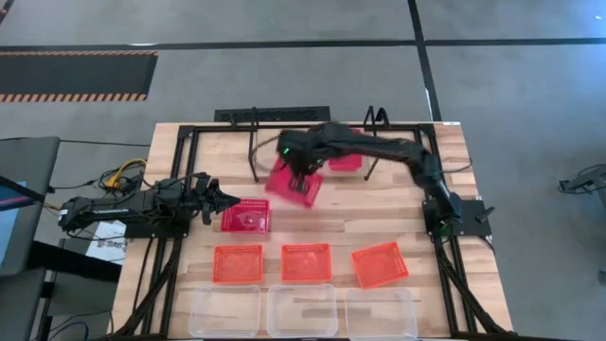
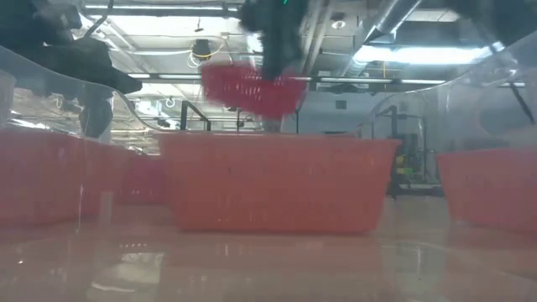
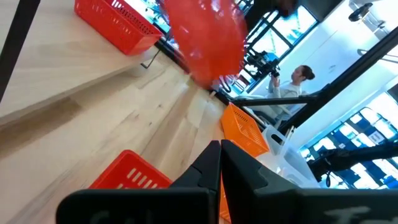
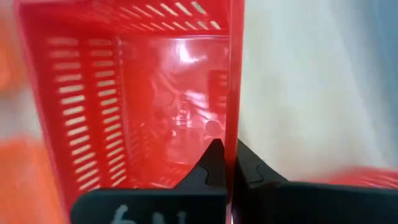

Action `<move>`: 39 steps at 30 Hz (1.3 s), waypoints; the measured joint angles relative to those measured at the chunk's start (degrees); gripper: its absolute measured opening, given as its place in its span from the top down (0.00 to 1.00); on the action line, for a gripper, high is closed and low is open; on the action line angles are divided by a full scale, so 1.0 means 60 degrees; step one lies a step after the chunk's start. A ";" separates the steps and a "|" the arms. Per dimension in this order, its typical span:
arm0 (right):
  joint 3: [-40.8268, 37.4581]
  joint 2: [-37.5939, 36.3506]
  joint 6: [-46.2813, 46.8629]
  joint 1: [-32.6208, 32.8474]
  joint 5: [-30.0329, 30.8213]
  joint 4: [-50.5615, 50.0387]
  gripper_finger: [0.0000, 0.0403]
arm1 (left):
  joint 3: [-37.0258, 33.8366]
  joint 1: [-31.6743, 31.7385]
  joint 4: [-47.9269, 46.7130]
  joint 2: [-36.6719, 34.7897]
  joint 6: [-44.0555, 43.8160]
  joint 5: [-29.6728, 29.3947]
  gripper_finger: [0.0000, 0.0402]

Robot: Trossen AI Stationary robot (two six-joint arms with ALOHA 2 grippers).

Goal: Stack baskets on shelf by color
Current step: Stack the right red bin on top of the red bin on the shelf

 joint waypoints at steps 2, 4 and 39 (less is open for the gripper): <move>-0.0004 -0.0684 0.0774 -0.0095 0.1063 -0.0010 0.99 | 0.0000 0.0000 -0.0002 -0.0002 0.0000 -0.0005 1.00; -0.0001 -0.1296 0.1610 -0.0159 0.2033 -0.0008 0.99 | 0.0000 0.0000 -0.0004 -0.0002 -0.0004 -0.0011 1.00; -0.4117 -0.3268 0.7466 -0.2424 0.1231 -0.0778 0.99 | 0.0000 0.0000 0.0098 -0.0006 -0.0353 -0.0280 1.00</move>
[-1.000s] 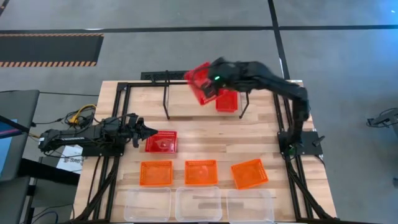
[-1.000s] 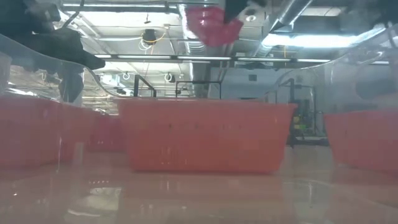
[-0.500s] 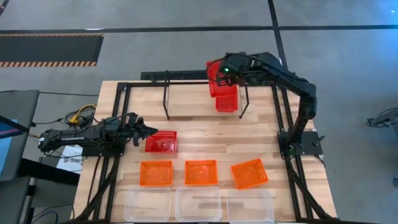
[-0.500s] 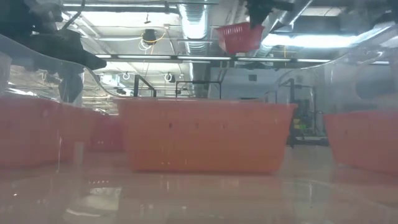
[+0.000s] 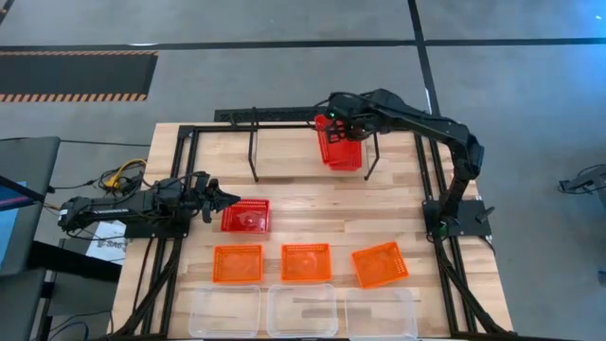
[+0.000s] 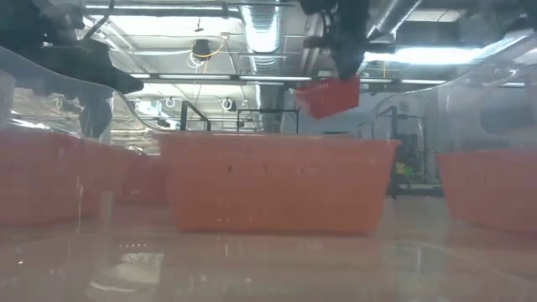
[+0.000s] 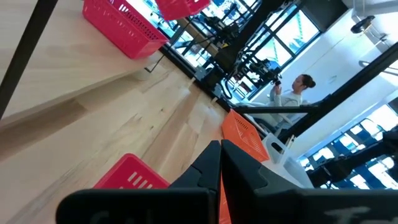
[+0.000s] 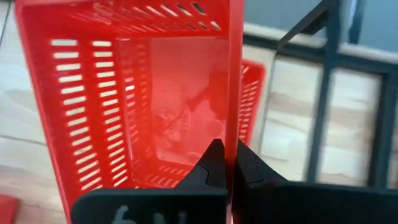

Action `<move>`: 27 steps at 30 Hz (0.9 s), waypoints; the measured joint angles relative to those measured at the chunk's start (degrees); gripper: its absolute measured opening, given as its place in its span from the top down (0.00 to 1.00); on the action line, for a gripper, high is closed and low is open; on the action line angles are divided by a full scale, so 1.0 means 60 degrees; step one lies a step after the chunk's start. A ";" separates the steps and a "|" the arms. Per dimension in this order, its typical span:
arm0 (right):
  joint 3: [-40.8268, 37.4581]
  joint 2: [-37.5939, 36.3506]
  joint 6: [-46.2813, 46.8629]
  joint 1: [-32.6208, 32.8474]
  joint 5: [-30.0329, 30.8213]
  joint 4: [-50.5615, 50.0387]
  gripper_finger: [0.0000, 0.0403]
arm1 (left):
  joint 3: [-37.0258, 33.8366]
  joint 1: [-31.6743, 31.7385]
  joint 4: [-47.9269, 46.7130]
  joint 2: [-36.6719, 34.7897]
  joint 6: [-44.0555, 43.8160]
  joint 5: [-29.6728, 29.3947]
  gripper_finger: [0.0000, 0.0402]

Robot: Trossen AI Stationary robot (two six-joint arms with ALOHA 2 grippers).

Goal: Stack baskets on shelf by color
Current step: Stack the right red bin on top of the red bin on the shelf

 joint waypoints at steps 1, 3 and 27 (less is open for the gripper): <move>-0.0242 -0.0042 -0.0028 -0.0078 -0.0074 0.0267 0.99 | 0.0000 0.0000 0.0000 0.0000 0.0000 0.0000 1.00; -0.0759 -0.0191 -0.0043 -0.0237 -0.0259 0.0769 0.99 | 0.0000 0.0000 0.0001 0.0000 0.0000 0.0004 1.00; -0.5640 -0.2169 0.0293 -0.1296 -0.1263 0.4776 0.99 | 0.0000 0.0001 -0.0022 0.0000 0.0000 -0.0219 1.00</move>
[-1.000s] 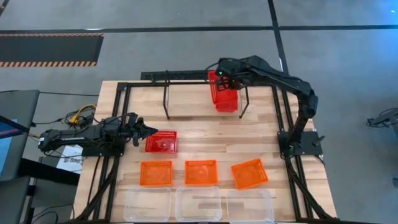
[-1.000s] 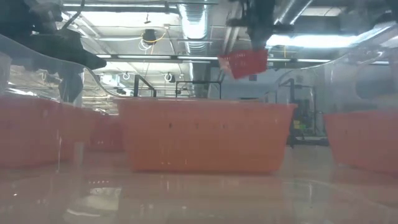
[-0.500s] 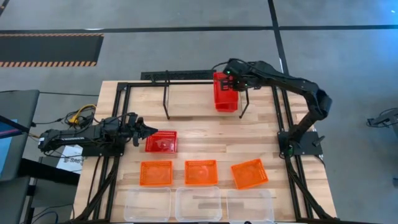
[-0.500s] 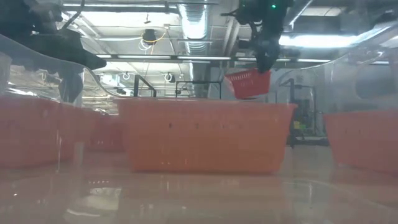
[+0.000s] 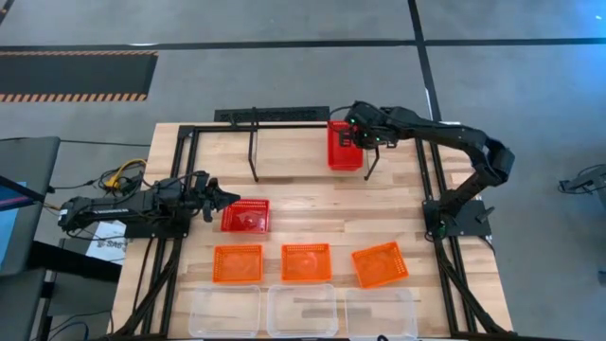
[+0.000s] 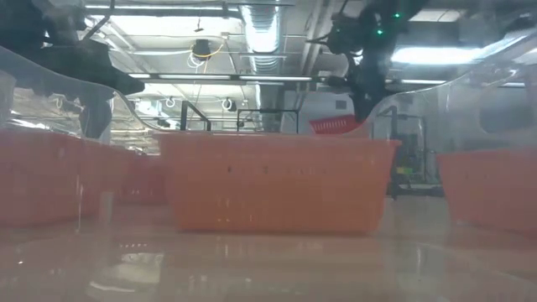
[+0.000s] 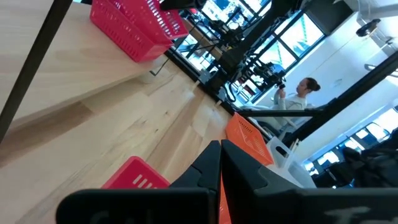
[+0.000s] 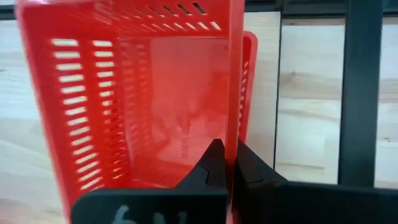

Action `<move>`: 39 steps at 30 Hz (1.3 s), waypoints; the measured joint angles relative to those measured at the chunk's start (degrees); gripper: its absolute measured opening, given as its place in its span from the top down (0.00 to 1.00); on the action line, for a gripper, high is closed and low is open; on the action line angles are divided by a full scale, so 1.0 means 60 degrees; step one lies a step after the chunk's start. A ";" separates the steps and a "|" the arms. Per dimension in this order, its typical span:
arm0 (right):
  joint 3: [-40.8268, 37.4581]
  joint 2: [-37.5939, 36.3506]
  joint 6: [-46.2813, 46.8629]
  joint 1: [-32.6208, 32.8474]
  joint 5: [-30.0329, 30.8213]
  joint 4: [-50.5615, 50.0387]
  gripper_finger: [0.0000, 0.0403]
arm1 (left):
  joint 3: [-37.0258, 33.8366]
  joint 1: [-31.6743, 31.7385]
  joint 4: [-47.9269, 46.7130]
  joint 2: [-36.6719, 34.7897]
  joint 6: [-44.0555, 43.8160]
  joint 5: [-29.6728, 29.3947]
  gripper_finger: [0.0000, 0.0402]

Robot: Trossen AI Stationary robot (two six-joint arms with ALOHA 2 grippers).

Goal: Stack baskets on shelf by color
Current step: Stack the right red bin on top of the red bin on the shelf

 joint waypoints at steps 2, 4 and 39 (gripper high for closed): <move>-0.0021 0.0000 -0.0008 -0.0044 -0.0017 -0.0009 0.99 | 0.0000 -0.0001 0.0000 0.0000 0.0000 0.0000 1.00; -0.0021 0.0000 -0.0044 -0.0064 -0.0031 0.0064 0.99 | 0.0000 -0.0001 0.0000 0.0000 0.0000 -0.0004 1.00; 0.0036 0.0597 -0.1043 -0.0049 -0.0336 0.0001 0.74 | 0.0000 -0.0001 -0.0007 -0.0004 -0.0242 -0.0025 1.00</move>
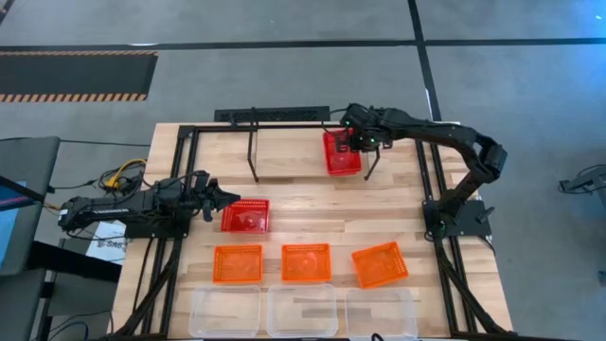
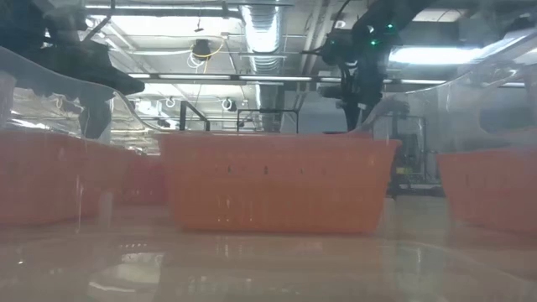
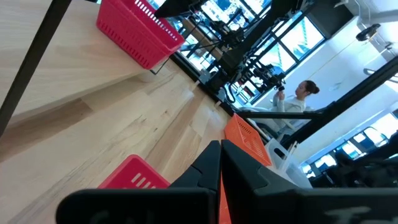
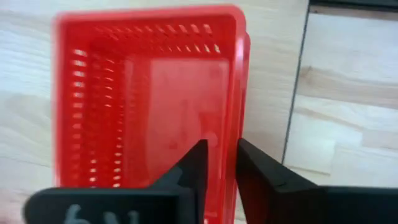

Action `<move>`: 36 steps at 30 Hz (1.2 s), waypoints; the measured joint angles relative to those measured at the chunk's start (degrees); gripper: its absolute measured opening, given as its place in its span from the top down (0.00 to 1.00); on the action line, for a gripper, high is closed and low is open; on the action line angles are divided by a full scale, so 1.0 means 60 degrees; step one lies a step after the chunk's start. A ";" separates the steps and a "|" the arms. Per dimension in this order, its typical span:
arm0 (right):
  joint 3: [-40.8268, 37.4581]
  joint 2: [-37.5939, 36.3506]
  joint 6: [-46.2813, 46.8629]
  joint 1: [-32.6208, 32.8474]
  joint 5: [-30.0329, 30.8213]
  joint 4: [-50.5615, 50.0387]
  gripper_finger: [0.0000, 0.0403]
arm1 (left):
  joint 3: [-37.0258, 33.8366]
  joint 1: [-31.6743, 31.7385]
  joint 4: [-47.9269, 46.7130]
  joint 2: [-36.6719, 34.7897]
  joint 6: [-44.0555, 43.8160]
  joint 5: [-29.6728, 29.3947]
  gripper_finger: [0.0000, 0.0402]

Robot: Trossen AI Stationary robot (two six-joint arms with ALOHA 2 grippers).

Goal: Stack baskets on shelf by color
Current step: Stack the right red bin on top of the red bin on the shelf

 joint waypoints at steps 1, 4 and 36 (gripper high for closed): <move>0.0070 0.0000 -0.0013 0.0000 0.0035 -0.0016 0.72 | 0.0000 0.0000 0.0000 0.0000 -0.0002 0.0000 1.00; 0.0463 -0.0006 -0.0239 0.0000 0.0071 -0.0108 0.67 | 0.0000 0.0000 0.0000 0.0002 -0.0006 0.0000 1.00; 0.2256 0.2474 -0.1771 0.2037 -0.1163 0.1496 0.99 | 0.0000 0.0001 -0.0033 0.0001 0.0082 -0.0007 1.00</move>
